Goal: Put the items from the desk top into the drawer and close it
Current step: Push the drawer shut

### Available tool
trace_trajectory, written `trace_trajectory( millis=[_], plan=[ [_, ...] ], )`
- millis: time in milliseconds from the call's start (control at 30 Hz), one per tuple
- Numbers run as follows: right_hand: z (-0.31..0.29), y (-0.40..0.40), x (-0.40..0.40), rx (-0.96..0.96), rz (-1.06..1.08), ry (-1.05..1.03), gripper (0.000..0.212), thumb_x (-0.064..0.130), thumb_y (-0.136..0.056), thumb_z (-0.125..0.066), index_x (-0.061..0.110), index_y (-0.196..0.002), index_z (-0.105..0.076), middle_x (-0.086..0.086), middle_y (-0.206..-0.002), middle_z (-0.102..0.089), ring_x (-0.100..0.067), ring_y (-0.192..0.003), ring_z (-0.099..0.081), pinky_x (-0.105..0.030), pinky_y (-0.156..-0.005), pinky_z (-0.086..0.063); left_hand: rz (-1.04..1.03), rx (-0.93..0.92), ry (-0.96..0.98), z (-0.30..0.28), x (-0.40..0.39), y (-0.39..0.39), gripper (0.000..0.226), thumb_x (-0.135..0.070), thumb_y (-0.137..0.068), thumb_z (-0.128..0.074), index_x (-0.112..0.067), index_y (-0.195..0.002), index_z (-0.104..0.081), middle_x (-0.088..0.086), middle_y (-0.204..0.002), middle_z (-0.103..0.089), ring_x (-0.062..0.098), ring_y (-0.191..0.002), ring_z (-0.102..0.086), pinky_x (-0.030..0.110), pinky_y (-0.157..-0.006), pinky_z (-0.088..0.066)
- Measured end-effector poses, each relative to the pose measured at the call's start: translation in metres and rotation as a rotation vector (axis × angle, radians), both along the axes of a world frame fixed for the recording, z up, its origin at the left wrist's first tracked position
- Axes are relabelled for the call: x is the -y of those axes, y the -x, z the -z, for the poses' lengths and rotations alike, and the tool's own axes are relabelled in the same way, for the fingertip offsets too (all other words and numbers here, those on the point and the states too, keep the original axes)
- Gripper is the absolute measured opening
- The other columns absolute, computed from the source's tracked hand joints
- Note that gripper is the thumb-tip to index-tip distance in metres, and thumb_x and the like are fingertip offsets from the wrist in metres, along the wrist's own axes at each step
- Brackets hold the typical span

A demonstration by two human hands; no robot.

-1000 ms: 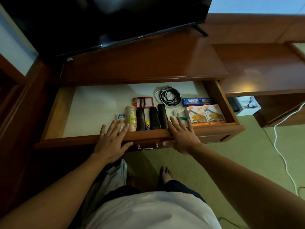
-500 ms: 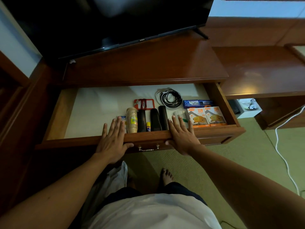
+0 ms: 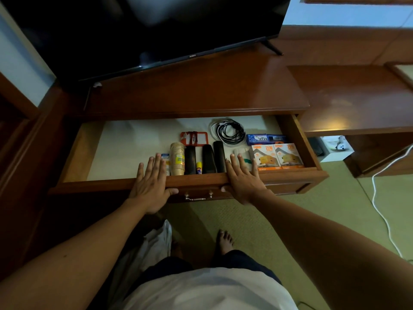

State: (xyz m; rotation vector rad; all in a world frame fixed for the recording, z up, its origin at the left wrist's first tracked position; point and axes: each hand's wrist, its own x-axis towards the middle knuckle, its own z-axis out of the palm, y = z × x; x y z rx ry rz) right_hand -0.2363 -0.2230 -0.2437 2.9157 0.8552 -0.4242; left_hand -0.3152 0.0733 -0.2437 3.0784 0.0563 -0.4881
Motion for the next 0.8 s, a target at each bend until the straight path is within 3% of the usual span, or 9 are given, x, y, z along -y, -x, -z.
trace_trajectory(
  millis=[333, 567, 800],
  plan=[
    [-0.004, -0.039, -0.016, 0.000, 0.018, 0.058, 0.092, 0.067, -0.096, -0.030, 0.011, -0.157, 0.010, -0.016, -0.161, 0.023, -0.036, -0.146, 0.026, -0.066, -0.112, 0.015, -0.039, -0.075, 0.007, -0.009, -0.009, -0.041, 0.105, -0.073, -0.092, -0.033, -0.013, -0.148, 0.033, 0.011, -0.154, 0.041, 0.027, -0.144, 0.035, 0.052, -0.117, 0.020],
    [-0.005, -0.084, -0.032, -0.001, 0.090, 0.039, 0.094, 0.068, -0.096, -0.031, 0.013, -0.156, 0.015, -0.014, -0.159, 0.032, -0.037, -0.143, 0.033, -0.068, -0.112, 0.015, -0.060, -0.016, -0.008, -0.012, -0.014, -0.089, 0.110, -0.069, -0.092, -0.042, -0.008, -0.151, 0.029, 0.014, -0.154, 0.042, 0.031, -0.144, 0.036, 0.056, -0.117, 0.018],
    [-0.025, -0.132, -0.047, 0.087, 0.080, 0.001, 0.120, 0.068, -0.086, -0.056, 0.009, -0.153, 0.024, -0.014, -0.154, 0.042, -0.036, -0.141, 0.037, -0.066, -0.113, 0.014, 0.037, 0.059, -0.089, -0.025, -0.023, -0.144, 0.123, -0.068, -0.087, -0.054, -0.007, -0.147, 0.035, 0.015, -0.149, 0.049, 0.033, -0.141, 0.039, 0.057, -0.117, 0.016]
  ],
)
